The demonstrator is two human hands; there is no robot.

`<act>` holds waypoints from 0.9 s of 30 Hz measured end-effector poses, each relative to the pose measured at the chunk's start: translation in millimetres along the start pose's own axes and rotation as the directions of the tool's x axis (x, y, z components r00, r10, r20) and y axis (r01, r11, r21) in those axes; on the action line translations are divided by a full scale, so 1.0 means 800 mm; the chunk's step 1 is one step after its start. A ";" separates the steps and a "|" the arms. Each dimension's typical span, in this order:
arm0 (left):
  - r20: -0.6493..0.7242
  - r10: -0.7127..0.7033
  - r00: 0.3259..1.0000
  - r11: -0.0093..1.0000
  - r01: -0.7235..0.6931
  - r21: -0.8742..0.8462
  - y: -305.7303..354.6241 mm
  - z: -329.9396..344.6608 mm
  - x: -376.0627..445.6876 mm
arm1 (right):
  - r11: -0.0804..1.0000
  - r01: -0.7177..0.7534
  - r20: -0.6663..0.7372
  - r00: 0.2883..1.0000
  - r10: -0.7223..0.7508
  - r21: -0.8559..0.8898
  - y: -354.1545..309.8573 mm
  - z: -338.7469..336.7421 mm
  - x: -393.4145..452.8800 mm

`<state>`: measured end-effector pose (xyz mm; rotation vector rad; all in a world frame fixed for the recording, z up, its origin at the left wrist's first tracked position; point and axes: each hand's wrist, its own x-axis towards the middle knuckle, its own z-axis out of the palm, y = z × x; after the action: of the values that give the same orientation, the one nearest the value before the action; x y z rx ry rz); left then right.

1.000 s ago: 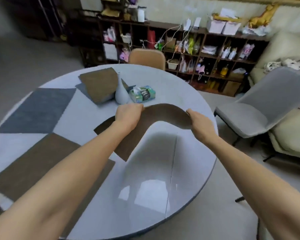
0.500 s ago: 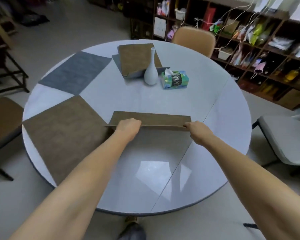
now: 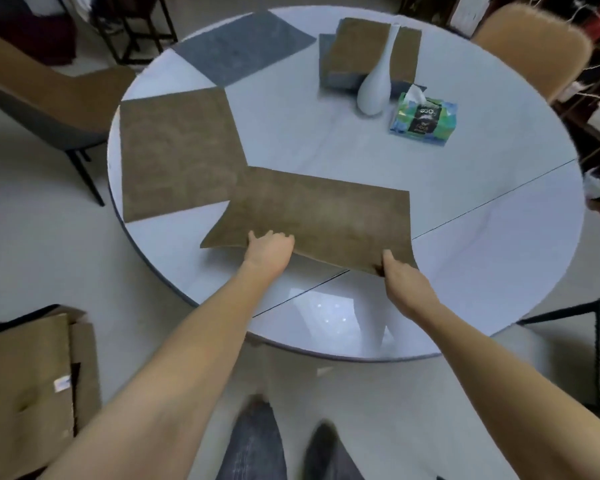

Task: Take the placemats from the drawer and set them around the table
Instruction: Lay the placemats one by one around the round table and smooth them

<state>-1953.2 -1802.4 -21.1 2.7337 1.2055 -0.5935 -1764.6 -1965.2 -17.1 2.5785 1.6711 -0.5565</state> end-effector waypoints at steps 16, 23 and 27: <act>0.152 -0.067 0.986 0.987 0.088 -0.138 0.029 0.111 -0.031 | 0.990 -0.117 -0.215 0.968 0.132 0.081 -0.005 0.117 -0.032; 0.188 -0.037 0.982 0.967 0.083 -0.241 0.028 0.115 -0.047 | 0.992 -0.111 -0.302 0.946 0.122 0.054 -0.012 0.129 -0.047; 0.191 -0.044 0.981 0.962 0.093 -0.256 0.032 0.118 -0.057 | 0.989 -0.141 -0.304 0.941 0.151 0.055 -0.015 0.128 -0.055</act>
<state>-1992.0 -1874.0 -92.1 2.3704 1.2400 -0.6265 -1820.3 -2019.5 -97.1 2.9055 1.5326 -0.1826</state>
